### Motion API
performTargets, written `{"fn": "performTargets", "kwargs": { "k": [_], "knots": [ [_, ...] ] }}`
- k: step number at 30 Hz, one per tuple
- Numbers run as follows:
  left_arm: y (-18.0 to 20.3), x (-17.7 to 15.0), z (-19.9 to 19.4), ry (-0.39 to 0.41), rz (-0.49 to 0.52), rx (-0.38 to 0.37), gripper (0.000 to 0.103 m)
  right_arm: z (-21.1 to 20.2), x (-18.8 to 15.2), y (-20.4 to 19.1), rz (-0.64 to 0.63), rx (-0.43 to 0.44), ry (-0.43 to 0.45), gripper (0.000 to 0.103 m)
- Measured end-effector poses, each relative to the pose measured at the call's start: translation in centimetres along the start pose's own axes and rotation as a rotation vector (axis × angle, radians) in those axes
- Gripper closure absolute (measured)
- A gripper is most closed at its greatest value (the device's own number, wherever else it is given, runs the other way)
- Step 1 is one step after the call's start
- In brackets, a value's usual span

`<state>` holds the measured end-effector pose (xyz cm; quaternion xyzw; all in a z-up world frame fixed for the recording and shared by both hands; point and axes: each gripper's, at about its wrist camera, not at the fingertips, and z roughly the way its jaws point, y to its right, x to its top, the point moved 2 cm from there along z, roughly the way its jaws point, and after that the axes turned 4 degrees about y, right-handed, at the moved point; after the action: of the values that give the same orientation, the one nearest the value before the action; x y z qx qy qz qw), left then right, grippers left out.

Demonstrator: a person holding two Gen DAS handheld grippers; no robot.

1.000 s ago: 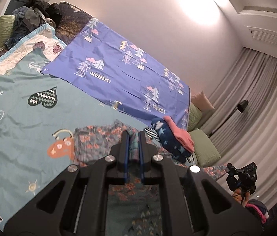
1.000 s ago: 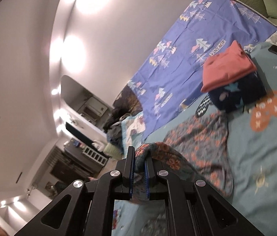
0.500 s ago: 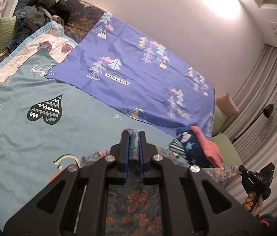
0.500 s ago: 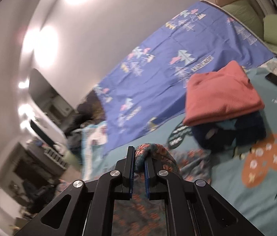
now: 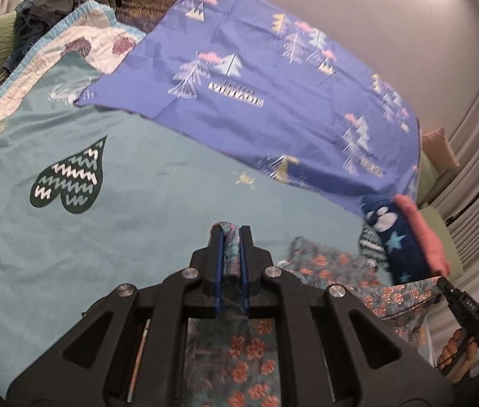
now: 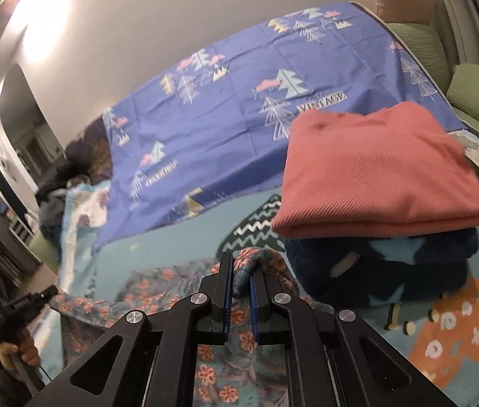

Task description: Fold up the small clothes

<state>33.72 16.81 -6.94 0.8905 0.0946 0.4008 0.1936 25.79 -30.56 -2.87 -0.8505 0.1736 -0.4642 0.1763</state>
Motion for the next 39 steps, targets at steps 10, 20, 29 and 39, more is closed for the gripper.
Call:
{"fn": "performTargets", "kwargs": {
  "k": [10,20,29,39],
  "knots": [
    [-2.7,-2.1,4.4,-0.085,-0.007,0.119,0.087,5.1,-2.2,1.3,-0.092,-0.140,-0.130,0.087],
    [-5.3,-6.3,-6.6,-0.073,-0.011,0.021,0.054,-3.1,-5.1,6.7,0.061,-0.024,-0.188,0.045],
    [-4.2,-17.5,-12.1,-0.236,-0.106,-0.173,0.041,-12.6,-15.8,9.6,0.409,0.204,-0.290,0.040],
    [-5.6,-16.8,-5.7,-0.187,-0.406,-0.181,0.093,-5.0,-15.0,6.5,0.479,0.188,-0.213,0.094]
  ]
}}
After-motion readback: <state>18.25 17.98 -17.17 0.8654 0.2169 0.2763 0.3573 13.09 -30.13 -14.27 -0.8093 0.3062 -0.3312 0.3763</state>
